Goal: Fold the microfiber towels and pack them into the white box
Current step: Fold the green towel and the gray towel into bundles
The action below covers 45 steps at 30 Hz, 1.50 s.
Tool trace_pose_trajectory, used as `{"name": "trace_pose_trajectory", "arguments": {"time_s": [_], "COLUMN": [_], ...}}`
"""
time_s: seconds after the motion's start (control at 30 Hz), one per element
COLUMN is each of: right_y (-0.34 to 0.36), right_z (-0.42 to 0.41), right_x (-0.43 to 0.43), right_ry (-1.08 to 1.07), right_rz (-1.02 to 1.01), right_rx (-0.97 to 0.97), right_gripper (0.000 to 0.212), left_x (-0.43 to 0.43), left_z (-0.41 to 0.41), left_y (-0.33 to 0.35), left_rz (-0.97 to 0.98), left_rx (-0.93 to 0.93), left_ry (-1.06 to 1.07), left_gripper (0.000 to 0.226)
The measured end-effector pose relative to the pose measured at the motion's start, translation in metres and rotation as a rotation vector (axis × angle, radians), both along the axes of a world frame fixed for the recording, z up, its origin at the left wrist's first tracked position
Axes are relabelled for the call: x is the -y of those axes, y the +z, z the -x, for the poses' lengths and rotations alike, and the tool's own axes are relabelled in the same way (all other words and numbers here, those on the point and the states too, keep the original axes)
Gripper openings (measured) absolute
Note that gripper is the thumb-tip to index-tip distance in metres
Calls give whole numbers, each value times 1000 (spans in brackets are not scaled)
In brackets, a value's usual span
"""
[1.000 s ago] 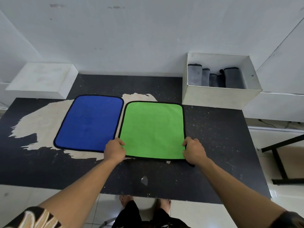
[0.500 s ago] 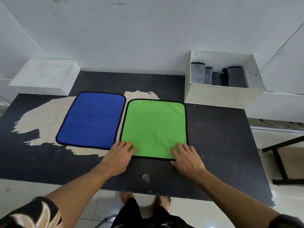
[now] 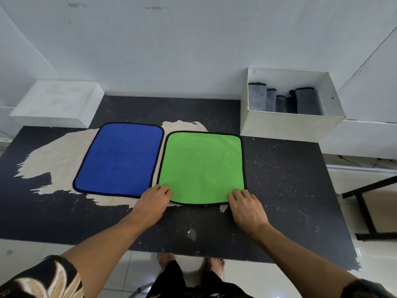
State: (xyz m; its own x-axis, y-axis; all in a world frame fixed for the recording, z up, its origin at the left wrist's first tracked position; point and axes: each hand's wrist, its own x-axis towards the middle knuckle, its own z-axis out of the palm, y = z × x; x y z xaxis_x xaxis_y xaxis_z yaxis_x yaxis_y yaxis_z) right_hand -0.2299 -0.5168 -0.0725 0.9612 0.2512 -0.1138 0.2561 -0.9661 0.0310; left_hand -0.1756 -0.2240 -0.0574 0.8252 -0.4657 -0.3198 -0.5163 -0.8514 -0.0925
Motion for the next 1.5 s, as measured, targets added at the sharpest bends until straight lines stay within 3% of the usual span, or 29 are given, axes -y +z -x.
{"name": "trace_pose_trajectory", "arguments": {"time_s": [0.13, 0.23, 0.43, 0.57, 0.67, 0.73, 0.87, 0.97, 1.03, 1.13, 1.2, 1.37, 1.5], "right_y": [-1, 4, 15, 30, 40, 39, 27, 20, 17, 9, 1, 7, 5], "right_z": [4, 13, 14, -7, -25, -39, -63, -81, -101, -123, -131, -164, -171], "right_x": [7, 8, 7, 11, 14, 24, 49, 55, 56, 53, 49, 46, 43], "right_ry": [5, -18, -93, -115, -129, -225, -568, -842, -939, -1018, -1061, -1144, -1101], "right_rz": [-38, -53, -52, 10, -24, -152, -629, -962, -1075, -1178, -1142, -1135, -965], "right_rx": [45, 36, -58, -187, -297, -342, -371, -286, -206, -210, -235, -90, -195], "right_gripper": [25, 13, 35, 15, 21, 20, 10, 13, 12, 6, 4, 17, 17], "left_x": [-11, -15, -21, -27, -27, -25, -18, -8, -1, 6, 9, 19, 21], "left_z": [5, 9, 4, -13, -23, -33, -55, -76, -94, -114, -116, -140, -149], "left_y": [-4, -6, -5, -1, 6, 12, 16, 16, 16, 9, 2, 8, -1], "left_rz": [76, 156, 279, 305, 296, 390, 738, 858, 957, 863, 782, 907, 740], "left_rx": [-23, -47, -153, -193, -263, -273, -172, -169, -176, -297, -342, -184, -314], "left_ry": [30, 35, -30, -53, -43, 89, 536, 676, 747, 762, 791, 859, 886], "left_gripper": [34, 27, 30, 19, 11, 12, 13, 10, 11, 14, 18, 18, 25]}}
